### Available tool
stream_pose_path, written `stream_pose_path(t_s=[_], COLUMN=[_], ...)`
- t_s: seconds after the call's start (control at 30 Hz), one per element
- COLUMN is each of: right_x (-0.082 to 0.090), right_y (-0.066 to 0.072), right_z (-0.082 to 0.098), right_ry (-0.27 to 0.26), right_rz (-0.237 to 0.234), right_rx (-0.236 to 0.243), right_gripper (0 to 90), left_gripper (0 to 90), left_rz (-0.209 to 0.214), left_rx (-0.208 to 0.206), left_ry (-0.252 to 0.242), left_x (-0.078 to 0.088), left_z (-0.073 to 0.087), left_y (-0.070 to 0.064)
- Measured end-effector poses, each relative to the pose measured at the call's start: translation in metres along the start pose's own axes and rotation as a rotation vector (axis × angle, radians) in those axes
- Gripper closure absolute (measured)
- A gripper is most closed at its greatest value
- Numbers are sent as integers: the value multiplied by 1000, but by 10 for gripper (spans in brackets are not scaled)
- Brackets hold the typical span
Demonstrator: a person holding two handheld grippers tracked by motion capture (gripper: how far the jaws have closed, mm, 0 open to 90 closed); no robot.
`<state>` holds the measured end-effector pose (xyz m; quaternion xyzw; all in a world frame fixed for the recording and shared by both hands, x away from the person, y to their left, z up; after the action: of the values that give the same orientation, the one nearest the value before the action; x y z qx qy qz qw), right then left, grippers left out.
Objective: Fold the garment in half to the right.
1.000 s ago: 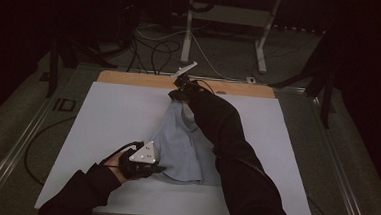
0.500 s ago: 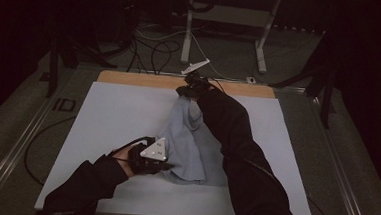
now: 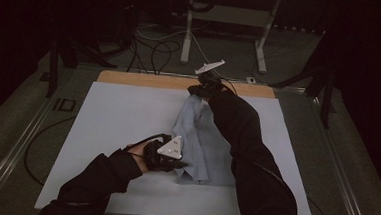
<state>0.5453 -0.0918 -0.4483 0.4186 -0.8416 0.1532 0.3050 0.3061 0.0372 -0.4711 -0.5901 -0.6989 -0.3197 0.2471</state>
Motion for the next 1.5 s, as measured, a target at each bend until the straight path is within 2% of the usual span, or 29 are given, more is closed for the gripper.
stream_pose_path(t_s=[0.17,0.27,0.6,0.9,1.07,1.27,1.5], right_x=[6,9,18,17,16,15,14], right_y=[-6,-10,-22,-28,-30,-35,-38], right_z=[7,10,23,32,36,44,48], right_ry=[-14,-9,-3,-1,-2,8,2], right_rz=[-1,6,26,17,11,12,3], right_rx=[-18,-10,-26,-44,-52,-61,-68], right_gripper=[854,854,854,852,852,851,850], left_gripper=[868,868,869,867,866,865,862], left_rz=[15,21,49,84,84,88,95], left_rx=[-16,-29,-43,-63,-81,-73,-68], left_ry=[5,15,28,58,58,51,59], left_x=[-10,-15,-37,-67,-77,-84,-99], left_z=[-9,-14,-27,-33,-39,-44,-53], left_y=[0,0,-1,-4,-3,-3,-4])
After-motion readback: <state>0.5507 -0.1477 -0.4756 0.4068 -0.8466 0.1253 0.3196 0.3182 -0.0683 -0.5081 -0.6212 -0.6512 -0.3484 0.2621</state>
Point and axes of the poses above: each handheld gripper's, and its own axes: x roughly backward along the jaws, z roughly out of its underside, y roughly to its left, the point moved 4 cm from there along -x, roughly forward along the jaws, and after that the axes turned 2 degrees about -x, right-handed, at the moved point
